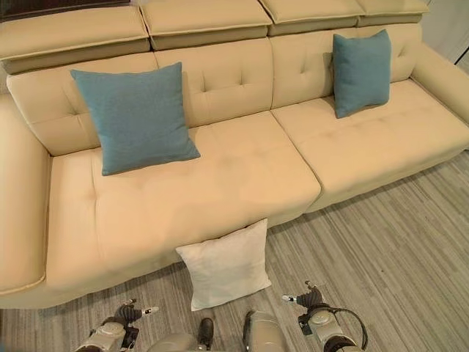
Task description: Pick up all the scattered cushions and arrange them neatly on the sofa.
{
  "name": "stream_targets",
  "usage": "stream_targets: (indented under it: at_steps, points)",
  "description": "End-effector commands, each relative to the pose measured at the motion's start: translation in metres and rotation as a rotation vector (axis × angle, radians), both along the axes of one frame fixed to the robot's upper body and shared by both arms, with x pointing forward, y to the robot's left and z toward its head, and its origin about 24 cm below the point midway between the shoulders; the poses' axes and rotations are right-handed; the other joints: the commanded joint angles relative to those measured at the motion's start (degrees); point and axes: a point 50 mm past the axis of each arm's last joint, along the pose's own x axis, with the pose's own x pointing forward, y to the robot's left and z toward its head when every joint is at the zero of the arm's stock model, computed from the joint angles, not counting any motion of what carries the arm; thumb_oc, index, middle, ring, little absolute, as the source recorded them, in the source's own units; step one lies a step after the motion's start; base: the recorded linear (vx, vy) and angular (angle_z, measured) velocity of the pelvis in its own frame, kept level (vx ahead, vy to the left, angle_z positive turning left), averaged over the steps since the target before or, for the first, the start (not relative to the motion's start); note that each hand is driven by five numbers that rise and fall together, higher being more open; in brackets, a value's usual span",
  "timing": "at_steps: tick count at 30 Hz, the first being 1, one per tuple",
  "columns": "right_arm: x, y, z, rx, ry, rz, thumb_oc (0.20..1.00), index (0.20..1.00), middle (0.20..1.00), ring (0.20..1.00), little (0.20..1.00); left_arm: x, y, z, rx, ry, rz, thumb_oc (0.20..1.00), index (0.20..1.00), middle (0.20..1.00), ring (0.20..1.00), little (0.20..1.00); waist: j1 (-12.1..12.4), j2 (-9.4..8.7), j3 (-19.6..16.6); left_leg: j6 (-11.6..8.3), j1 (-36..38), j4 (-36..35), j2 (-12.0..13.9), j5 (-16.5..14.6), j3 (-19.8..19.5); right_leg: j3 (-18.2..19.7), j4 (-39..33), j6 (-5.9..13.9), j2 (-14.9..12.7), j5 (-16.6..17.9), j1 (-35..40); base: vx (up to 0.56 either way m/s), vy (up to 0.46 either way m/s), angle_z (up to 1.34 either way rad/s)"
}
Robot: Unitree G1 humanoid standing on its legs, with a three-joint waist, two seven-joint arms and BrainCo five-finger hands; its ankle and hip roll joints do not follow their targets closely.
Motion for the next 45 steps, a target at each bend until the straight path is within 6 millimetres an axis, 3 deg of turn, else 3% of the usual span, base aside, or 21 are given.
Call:
stream_targets:
  at_steps: [1,4,8,13,16,18,20,24,29,34,35,40,44,45]
  points:
    - [0.007,-0.014,0.009,-0.046,-0.042,0.003,1.000,1.000,1.000,1.000,1.000,-0.011,0.009,-0.001,0.031,0.016,-0.002,1.000,1.000,1.000,1.000,1.000,0.5,-3.68,-1.7,-3.30,-5.2,8.1,0.6,-3.4,0.2,-2.4,-3.3,0.82,-1.5,5.4,8.4,0.12,-0.232,0.61]
    - [0.002,-0.013,0.007,-0.043,-0.039,0.013,1.000,1.000,1.000,1.000,1.000,-0.017,0.004,-0.005,0.014,0.039,-0.006,1.000,1.000,1.000,1.000,1.000,0.4,-3.64,-2.8,-4.26,-3.5,6.1,1.7,-2.9,-0.8,-4.3,-5.5,-0.29,-0.6,4.2,11.5,0.15,-0.204,0.41]
    - [0.007,-0.015,0.011,-0.052,-0.062,0.018,1.000,1.000,1.000,1.000,1.000,0.001,-0.001,0.002,-0.003,-0.031,-0.016,1.000,1.000,1.000,1.000,1.000,0.2,-3.28,-3.0,-4.81,-2.6,4.4,2.1,-2.1,-1.8,-5.1,-6.7,-0.66,-0.4,3.7,12.9,0.04,-0.057,0.17]
    - [0.008,-0.013,0.010,-0.061,-0.048,0.035,1.000,1.000,1.000,1.000,1.000,0.001,-0.002,0.001,-0.002,-0.019,-0.031,1.000,1.000,1.000,1.000,1.000,0.4,-3.67,-2.9,-4.01,-2.5,3.4,1.6,-1.9,-1.1,-4.3,-7.3,0.55,-1.0,5.6,12.4,-0.05,0.099,-0.05]
    - [0.014,-0.008,0.010,-0.044,-0.052,0.037,1.000,1.000,1.000,1.000,1.000,0.000,0.009,0.003,0.022,-0.022,0.006,1.000,1.000,1.000,1.000,1.000,1.2,-3.18,-2.2,-3.41,-4.5,3.3,1.6,-0.8,-0.4,-3.7,-2.5,1.61,-1.4,5.7,8.7,-0.14,0.034,-0.56]
    - [0.014,-0.012,0.012,-0.052,-0.057,0.026,1.000,1.000,1.000,1.000,1.000,-0.003,0.011,0.003,0.025,-0.015,0.005,1.000,1.000,1.000,1.000,1.000,1.0,-3.24,-2.6,-3.61,-4.3,3.7,1.4,-1.0,-0.6,-3.0,-4.0,0.89,-1.1,5.2,9.6,0.06,-0.109,-0.24]
    - [0.010,-0.013,0.011,-0.052,-0.052,0.028,1.000,1.000,1.000,1.000,1.000,-0.017,0.008,-0.004,0.013,0.033,0.013,1.000,1.000,1.000,1.000,1.000,1.2,-3.27,-4.0,-4.44,-3.0,2.9,2.1,-1.1,-0.7,-3.5,-7.7,-0.12,-0.4,4.9,12.6,0.14,-0.176,0.05]
    - [-0.003,-0.017,0.005,-0.045,-0.018,0.001,1.000,1.000,1.000,1.000,1.000,-0.020,0.001,-0.006,-0.005,0.050,-0.006,1.000,1.000,1.000,1.000,1.000,0.3,-2.99,-4.3,-4.92,-0.2,0.8,3.0,-0.8,-1.5,-4.6,-8.7,-0.77,0.3,3.8,15.3,0.11,-0.075,0.20]
    - [-0.001,-0.015,0.005,-0.048,-0.017,0.015,1.000,1.000,1.000,1.000,1.000,-0.016,0.000,-0.005,0.003,0.045,-0.026,1.000,1.000,1.000,1.000,1.000,0.6,-3.21,-4.3,-4.66,0.2,0.5,2.7,-1.2,-1.1,-4.6,-9.6,-0.01,-0.4,4.4,16.0,0.03,0.069,0.02]
    - [0.011,-0.009,0.009,-0.043,-0.037,0.027,1.000,1.000,1.000,1.000,1.000,-0.007,0.010,0.000,0.025,0.012,-0.004,1.000,1.000,1.000,1.000,1.000,0.7,-3.20,-2.4,-3.01,-4.2,3.9,0.9,-1.9,-0.6,-1.5,-3.2,2.22,-1.5,6.3,8.9,-0.10,0.140,-0.29]
    - [0.015,-0.010,0.012,-0.049,-0.048,0.026,1.000,1.000,1.000,1.000,1.000,-0.007,0.014,0.002,0.031,0.004,0.011,1.000,1.000,1.000,1.000,1.000,0.5,-2.91,-1.6,-2.93,-4.1,4.5,1.2,-2.3,-0.4,-2.3,-4.5,1.88,-2.7,8.1,6.5,0.04,-0.043,-0.09]
    - [0.008,-0.018,0.011,-0.061,-0.042,0.014,1.000,1.000,1.000,1.000,1.000,-0.017,0.010,-0.003,0.023,0.042,-0.001,1.000,1.000,1.000,1.000,1.000,0.4,-3.45,-3.3,-3.89,-1.8,3.7,1.5,-2.9,-1.5,-3.3,-6.9,1.14,-2.4,7.0,10.1,0.13,-0.099,0.24]
    - [0.004,-0.016,0.009,-0.054,-0.033,0.016,1.000,1.000,1.000,1.000,1.000,-0.017,0.005,-0.004,0.015,0.048,-0.020,1.000,1.000,1.000,1.000,1.000,0.2,-3.16,-3.9,-4.15,0.3,1.9,2.1,-2.9,-2.0,-4.1,-7.9,0.90,-2.1,6.0,12.3,0.09,-0.043,0.05]
    - [0.005,-0.016,0.010,-0.050,-0.049,0.000,1.000,1.000,1.000,1.000,1.000,-0.009,0.005,-0.001,0.015,0.012,-0.015,1.000,1.000,1.000,1.000,1.000,0.1,-3.18,-3.4,-4.50,-0.4,2.1,2.3,-2.8,-2.1,-4.8,-7.7,0.83,-2.2,5.5,12.0,-0.05,-0.056,0.01]
